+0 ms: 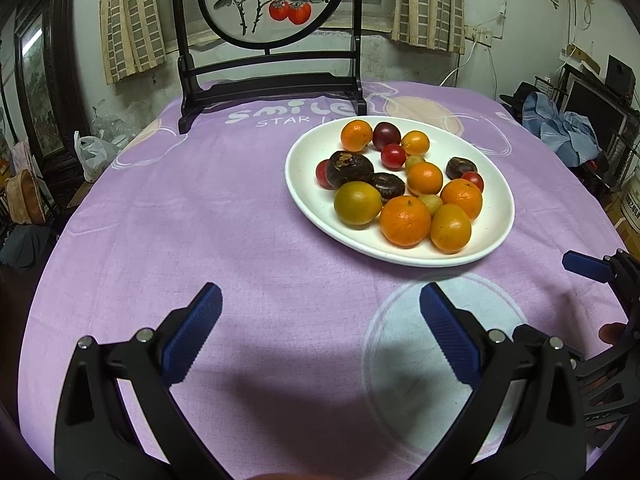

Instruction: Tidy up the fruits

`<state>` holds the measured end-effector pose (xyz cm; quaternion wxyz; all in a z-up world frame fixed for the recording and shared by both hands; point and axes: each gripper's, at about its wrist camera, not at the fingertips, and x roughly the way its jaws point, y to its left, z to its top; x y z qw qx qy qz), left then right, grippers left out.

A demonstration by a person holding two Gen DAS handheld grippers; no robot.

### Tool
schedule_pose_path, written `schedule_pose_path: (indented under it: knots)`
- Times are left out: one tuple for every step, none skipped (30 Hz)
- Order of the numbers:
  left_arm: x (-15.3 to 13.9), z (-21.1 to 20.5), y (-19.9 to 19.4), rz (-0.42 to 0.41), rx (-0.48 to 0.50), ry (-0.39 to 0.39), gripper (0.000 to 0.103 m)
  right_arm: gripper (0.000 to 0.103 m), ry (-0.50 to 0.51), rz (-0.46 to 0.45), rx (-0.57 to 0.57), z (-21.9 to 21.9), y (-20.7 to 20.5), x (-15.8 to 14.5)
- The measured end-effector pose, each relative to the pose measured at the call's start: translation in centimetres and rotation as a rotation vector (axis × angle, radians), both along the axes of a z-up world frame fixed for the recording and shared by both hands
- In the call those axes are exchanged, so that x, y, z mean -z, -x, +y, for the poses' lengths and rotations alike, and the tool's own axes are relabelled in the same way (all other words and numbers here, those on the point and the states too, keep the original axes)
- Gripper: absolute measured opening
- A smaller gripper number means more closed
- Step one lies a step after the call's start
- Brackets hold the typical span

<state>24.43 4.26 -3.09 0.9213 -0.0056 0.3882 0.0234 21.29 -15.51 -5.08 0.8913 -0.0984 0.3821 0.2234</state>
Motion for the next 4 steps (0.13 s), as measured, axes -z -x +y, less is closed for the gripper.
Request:
schedule_pose_path:
  knots:
    - [0.00, 0.03, -0.01, 0.000, -0.001, 0.000, 0.101, 0.101, 0.001, 0.000, 0.001, -0.01, 0.00, 0.01]
    - [0.01, 0.04, 0.02, 0.000, -0.001, 0.000, 0.101, 0.101, 0.001, 0.000, 0.001, -0.01, 0.01, 0.01]
    - [0.04, 0.06, 0.03, 0.000, -0.002, 0.000, 0.101, 0.101, 0.001, 0.000, 0.000, -0.01, -0.01, 0.01]
    - [0.02, 0.05, 0.01, 0.001, -0.002, 0.001, 0.101, 0.101, 0.001, -0.001, 0.000, 0.00, -0.01, 0.01]
